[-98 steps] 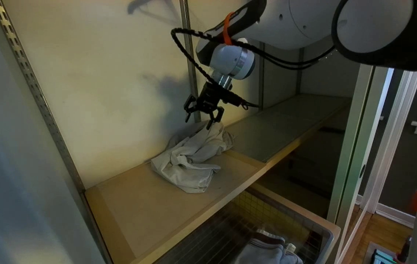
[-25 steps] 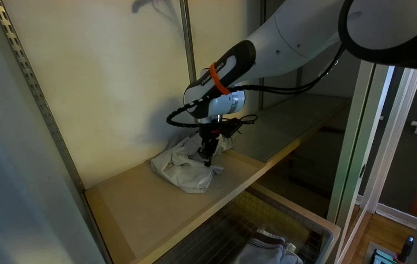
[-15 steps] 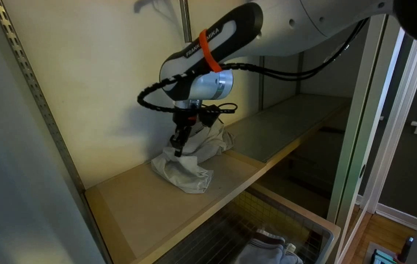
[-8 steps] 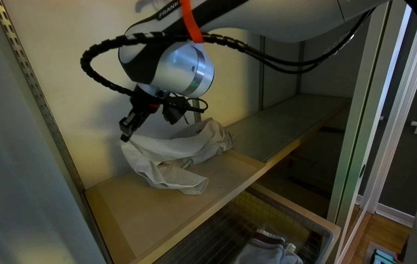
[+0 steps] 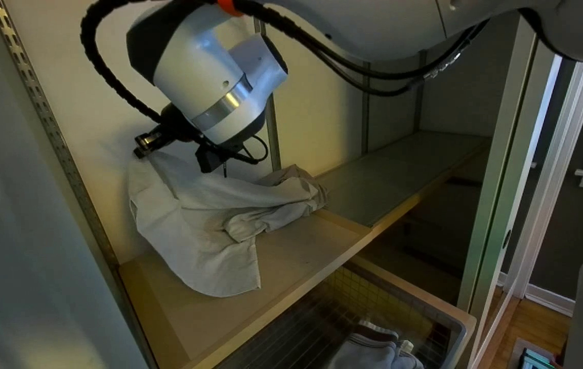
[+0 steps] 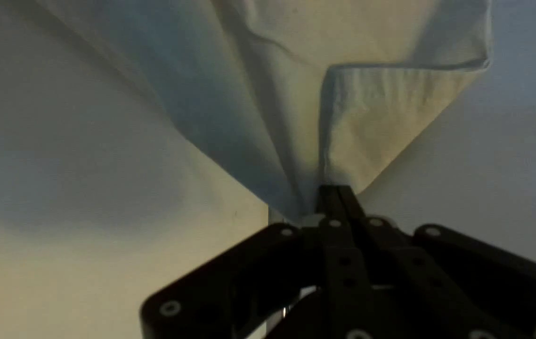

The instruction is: Unfold the cloth

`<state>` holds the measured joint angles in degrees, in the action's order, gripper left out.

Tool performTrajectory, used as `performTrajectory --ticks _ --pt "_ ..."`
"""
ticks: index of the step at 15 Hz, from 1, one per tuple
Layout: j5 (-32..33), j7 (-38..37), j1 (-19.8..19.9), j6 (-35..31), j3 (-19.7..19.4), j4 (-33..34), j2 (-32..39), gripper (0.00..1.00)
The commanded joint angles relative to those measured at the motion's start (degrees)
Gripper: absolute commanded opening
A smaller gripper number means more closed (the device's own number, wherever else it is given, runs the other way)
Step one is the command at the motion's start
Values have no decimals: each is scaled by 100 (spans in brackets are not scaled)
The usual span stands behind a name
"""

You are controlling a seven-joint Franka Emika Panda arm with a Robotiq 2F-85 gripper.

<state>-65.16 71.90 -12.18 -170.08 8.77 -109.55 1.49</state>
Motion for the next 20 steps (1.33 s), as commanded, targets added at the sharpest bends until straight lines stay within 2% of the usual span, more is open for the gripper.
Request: performTrajectory --ticks 1,4,8,11,14,15,16,20 --pt "-1561 1501 109 -171 174 1088 505 0" --pt "-2879 2775 251 47 73 1574 774 0" --pt "-4426 4392 514 400 -116 1813 1206 0" --pt "-4858 4929 654 699 -246 1695 1502 0" --pt "-4827 5084 702 780 -290 1625 1774 0" --pt "-4766 5103 698 747 -290 1594 1820 27" --pt "-4694 5078 687 702 -284 1546 1845 28" --pt "-4113 4692 623 489 -226 924 1441 57"
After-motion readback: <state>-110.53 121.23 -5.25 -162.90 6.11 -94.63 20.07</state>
